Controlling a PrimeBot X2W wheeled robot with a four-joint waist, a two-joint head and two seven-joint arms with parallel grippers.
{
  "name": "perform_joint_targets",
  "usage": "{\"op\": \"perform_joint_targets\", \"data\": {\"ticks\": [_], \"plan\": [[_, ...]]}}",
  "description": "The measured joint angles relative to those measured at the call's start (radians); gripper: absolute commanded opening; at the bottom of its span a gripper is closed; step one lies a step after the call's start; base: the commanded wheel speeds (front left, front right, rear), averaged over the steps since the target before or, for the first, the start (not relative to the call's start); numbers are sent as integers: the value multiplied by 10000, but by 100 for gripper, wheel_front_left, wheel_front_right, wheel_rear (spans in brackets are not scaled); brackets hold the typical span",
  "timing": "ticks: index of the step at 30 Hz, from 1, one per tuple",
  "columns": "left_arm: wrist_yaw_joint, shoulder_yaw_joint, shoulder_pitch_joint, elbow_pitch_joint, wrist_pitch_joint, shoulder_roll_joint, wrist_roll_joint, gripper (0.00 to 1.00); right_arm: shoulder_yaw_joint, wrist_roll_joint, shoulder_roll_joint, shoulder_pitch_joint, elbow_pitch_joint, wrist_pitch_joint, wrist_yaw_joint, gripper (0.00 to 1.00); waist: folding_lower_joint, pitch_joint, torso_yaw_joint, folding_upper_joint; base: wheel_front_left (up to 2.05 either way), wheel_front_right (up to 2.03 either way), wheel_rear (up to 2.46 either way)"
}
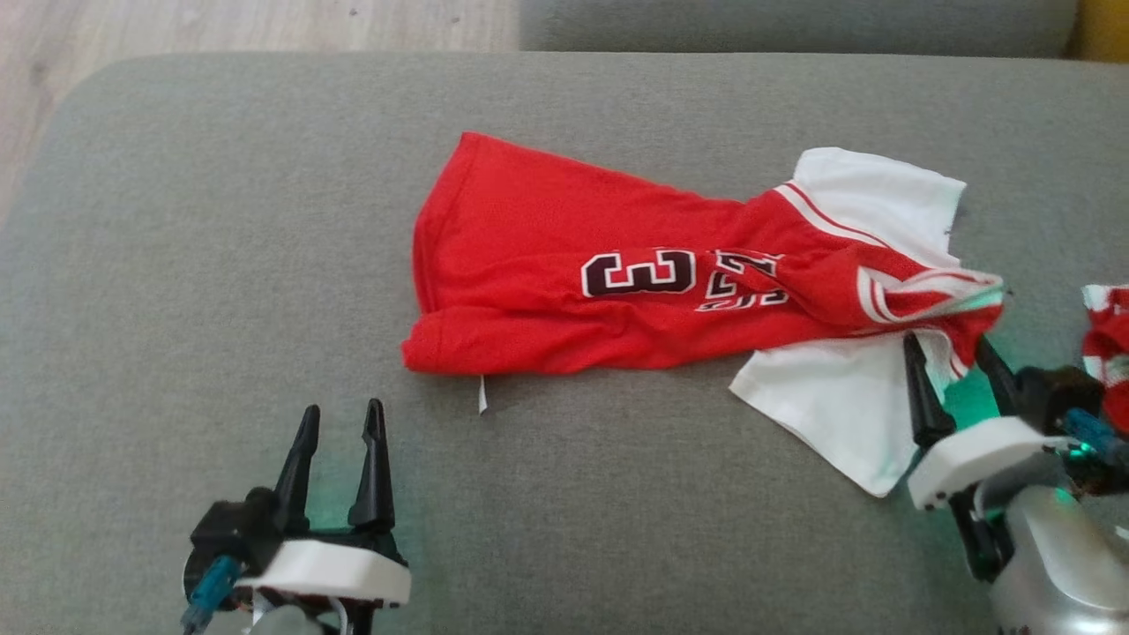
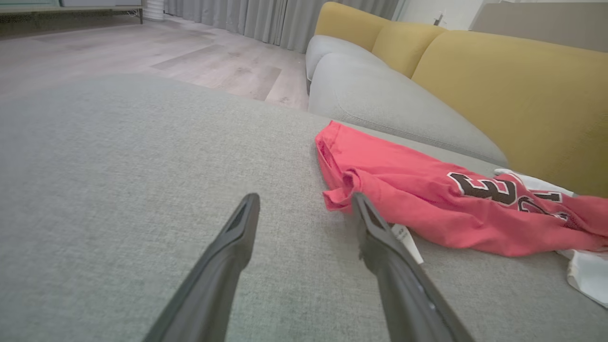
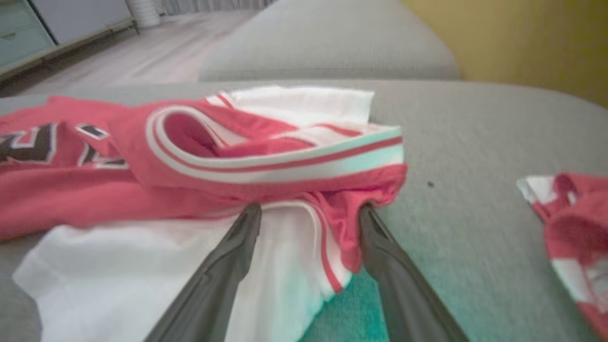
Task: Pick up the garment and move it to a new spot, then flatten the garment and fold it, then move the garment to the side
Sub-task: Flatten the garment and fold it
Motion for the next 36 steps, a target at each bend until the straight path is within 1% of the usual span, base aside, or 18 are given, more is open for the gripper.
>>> {"op": "perform_joint_targets", "data": {"ticks": [5,10,16,20,26,27,29,31,36], "plan": [[-79,-203,-249,307,0,0,-23,100,136,-305,330,325,-1386,0,0,100,0,39,-309,0,0,0,0],[-174,-424,-985,838,0,-12,-23,100,362,-430,633,1036,-2288,0,0,100,0,199,-575,0,0,0,0],[-178,-756,-1790,1603,0,-8,-61,100,711,-416,780,1112,-2826,0,0,100,0,532,-766,0,0,0,0],[-253,-1026,-2057,2048,0,46,-545,100,851,-414,790,1111,-2909,0,0,100,1,652,-827,0,0,0,0],[-251,-1373,-2124,2006,0,176,-897,100,940,-324,794,1112,-2991,0,0,100,0,680,-796,0,0,0,0],[-251,-1457,-2125,1987,0,199,-903,56,953,-322,794,1111,-2995,0,0,100,0,681,-788,0,0,0,0],[-253,-1693,-2135,1969,0,282,-970,0,991,-293,794,1106,-2995,0,0,100,1,675,-771,0,0,0,0],[-251,-1827,-2137,1795,0,357,-1047,0,1009,-255,794,1089,-2995,0,0,100,0,649,-748,0,0,0,0],[-253,-1776,-2132,769,0,382,-844,0,991,-188,809,1093,-2968,0,0,100,0,404,-605,0,0,0,0]]}}
